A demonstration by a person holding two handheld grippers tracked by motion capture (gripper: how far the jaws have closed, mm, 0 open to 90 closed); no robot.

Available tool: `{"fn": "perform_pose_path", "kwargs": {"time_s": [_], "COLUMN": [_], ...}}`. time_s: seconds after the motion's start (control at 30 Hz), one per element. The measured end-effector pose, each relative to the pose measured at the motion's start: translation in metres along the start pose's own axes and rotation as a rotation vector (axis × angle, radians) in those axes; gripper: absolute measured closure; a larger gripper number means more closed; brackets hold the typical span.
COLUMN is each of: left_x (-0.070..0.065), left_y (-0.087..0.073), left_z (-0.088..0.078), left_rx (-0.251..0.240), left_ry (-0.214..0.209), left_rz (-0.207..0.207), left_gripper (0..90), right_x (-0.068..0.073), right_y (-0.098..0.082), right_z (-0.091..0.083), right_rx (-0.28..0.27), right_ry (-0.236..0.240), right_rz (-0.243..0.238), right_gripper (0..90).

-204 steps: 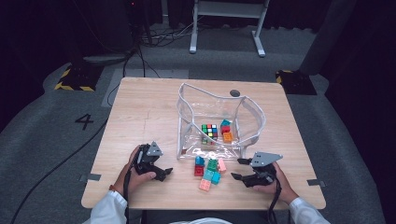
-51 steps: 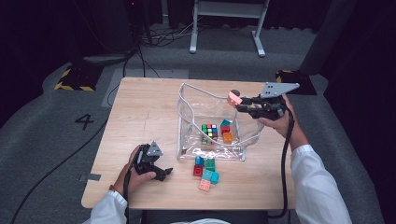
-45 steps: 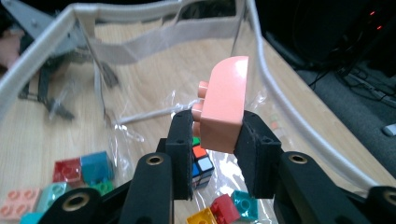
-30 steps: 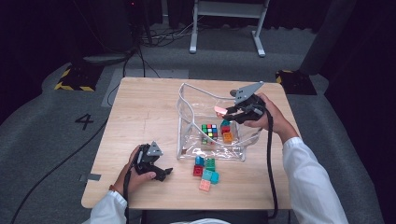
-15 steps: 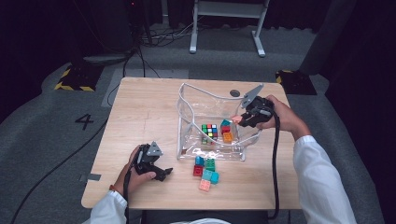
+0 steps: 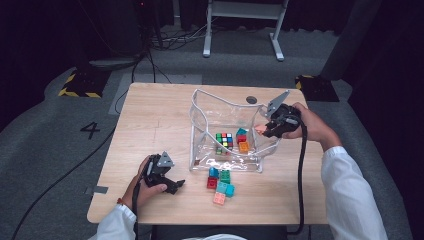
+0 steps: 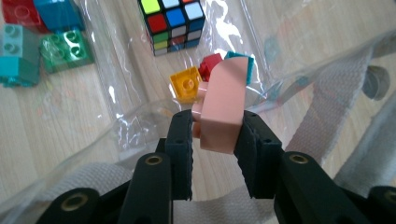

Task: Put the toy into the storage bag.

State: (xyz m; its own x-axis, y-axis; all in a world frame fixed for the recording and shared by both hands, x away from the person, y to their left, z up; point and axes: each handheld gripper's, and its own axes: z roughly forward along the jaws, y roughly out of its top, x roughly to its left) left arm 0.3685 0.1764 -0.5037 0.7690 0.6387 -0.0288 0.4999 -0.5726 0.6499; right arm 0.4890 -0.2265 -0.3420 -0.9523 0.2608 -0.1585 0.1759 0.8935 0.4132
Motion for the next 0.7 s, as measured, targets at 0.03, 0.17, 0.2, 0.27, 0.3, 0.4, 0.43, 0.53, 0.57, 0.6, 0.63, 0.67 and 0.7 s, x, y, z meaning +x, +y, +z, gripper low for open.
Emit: {"fn": "perform_pose_path", "kwargs": {"time_s": [0.03,0.17,0.2,0.27,0.3,0.4,0.43,0.53,0.57,0.6,0.63,0.67,0.7], "left_x": [0.000,0.000,0.000,0.000,0.000,0.000,0.000,0.000,0.000,0.000,0.000,0.000,0.000], "left_y": [0.000,0.000,0.000,0.000,0.000,0.000,0.000,0.000,0.000,0.000,0.000,0.000,0.000], "left_z": [0.000,0.000,0.000,0.000,0.000,0.000,0.000,0.000,0.000,0.000,0.000,0.000,0.000], "left_rx": [-0.003,-0.001,0.000,-0.002,-0.001,-0.002,0.000,-0.001,-0.002,0.000,-0.003,-0.001,-0.003], "left_ry": [0.000,0.000,-0.002,0.000,0.000,0.000,0.001,-0.002,0.001,-0.001,-0.005,-0.002,-0.005], "left_rz": [0.002,0.001,-0.001,0.002,0.002,0.003,0.001,0.001,0.002,-0.001,0.000,0.001,0.000], "left_gripper": [0.4,0.4,0.4,0.4,0.4,0.4,0.4,0.4,0.4,0.4,0.4,0.4,0.4], "right_x": [0.000,0.004,0.005,0.007,0.008,0.013,0.015,0.021,0.021,0.022,0.023,0.024,0.025], "right_y": [0.000,-0.003,-0.004,-0.006,-0.008,-0.010,-0.012,-0.016,-0.017,-0.019,-0.021,-0.024,-0.026], "right_z": [-0.001,-0.012,-0.014,-0.019,-0.021,-0.028,-0.029,-0.037,-0.039,-0.041,-0.044,-0.047,-0.050], "right_rx": [-0.020,-0.089,-0.106,-0.150,-0.168,-0.228,-0.247,-0.299,-0.311,-0.329,-0.342,-0.359,-0.368], "right_ry": [-0.004,-0.008,-0.016,-0.019,-0.023,-0.048,-0.054,-0.076,-0.084,-0.100,-0.108,-0.120,-0.135], "right_rz": [-0.010,0.013,0.013,0.028,0.032,0.031,0.034,0.051,0.056,0.077,0.090,0.097,0.112], "right_gripper": [64.5,59.1,57.4,54.6,53.4,48.0,46.4,41.0,39.0,37.5,36.5,33.6,32.2]}}
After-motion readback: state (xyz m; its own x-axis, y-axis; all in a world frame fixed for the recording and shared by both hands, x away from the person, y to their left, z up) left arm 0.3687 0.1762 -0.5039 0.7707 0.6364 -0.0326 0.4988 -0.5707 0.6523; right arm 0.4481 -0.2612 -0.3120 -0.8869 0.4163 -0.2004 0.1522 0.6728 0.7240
